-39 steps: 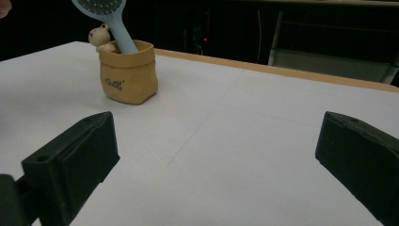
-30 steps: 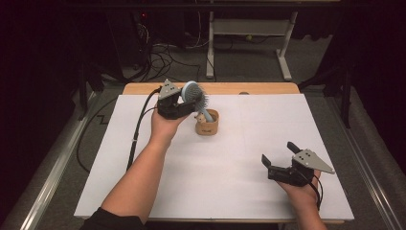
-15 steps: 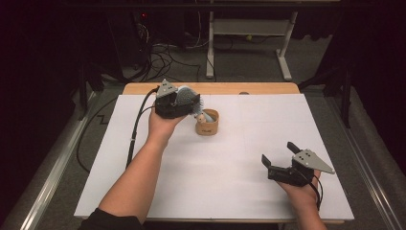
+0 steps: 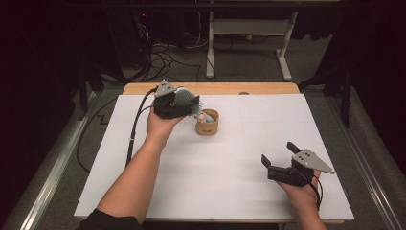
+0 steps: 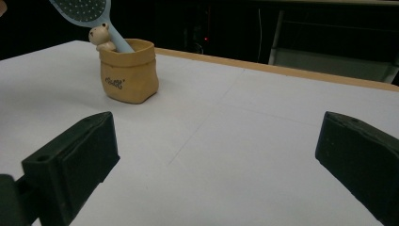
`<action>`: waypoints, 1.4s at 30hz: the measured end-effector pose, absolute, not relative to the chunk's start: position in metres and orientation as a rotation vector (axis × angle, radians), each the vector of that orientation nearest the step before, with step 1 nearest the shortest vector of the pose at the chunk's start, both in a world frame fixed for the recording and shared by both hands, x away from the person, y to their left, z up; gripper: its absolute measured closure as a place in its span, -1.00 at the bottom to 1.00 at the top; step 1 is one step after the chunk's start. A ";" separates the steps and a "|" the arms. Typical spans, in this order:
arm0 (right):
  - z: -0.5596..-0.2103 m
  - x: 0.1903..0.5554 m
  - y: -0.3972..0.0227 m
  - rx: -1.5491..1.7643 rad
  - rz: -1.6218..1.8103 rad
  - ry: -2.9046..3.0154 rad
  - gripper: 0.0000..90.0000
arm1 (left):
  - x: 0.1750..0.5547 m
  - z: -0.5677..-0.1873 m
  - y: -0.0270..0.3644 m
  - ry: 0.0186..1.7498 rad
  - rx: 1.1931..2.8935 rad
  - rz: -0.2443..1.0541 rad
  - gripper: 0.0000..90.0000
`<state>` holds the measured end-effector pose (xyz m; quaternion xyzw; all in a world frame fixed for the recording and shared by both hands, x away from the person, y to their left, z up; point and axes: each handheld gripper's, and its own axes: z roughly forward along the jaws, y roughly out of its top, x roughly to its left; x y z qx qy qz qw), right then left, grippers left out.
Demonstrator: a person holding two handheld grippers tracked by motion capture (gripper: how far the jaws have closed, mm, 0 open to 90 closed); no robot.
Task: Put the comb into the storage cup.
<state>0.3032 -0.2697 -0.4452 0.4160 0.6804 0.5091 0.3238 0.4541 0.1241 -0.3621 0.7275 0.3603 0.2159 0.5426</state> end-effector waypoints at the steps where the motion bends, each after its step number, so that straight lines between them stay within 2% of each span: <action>1: -0.445 0.303 -0.270 1.091 1.335 1.785 -1.00 | 0.454 -0.362 0.124 0.856 1.726 0.513 -0.44; 20: -0.446 0.304 -0.269 1.090 1.331 1.789 -1.00 | 0.455 -0.363 0.127 0.847 1.723 0.504 -0.69; 27: -0.446 0.304 -0.269 1.089 1.332 1.790 -1.00 | 0.450 -0.359 0.131 0.822 1.678 0.490 -1.00; 42: -0.446 0.303 -0.266 1.078 1.315 1.799 -1.00 | 0.420 -0.368 0.162 0.815 1.671 0.514 -1.00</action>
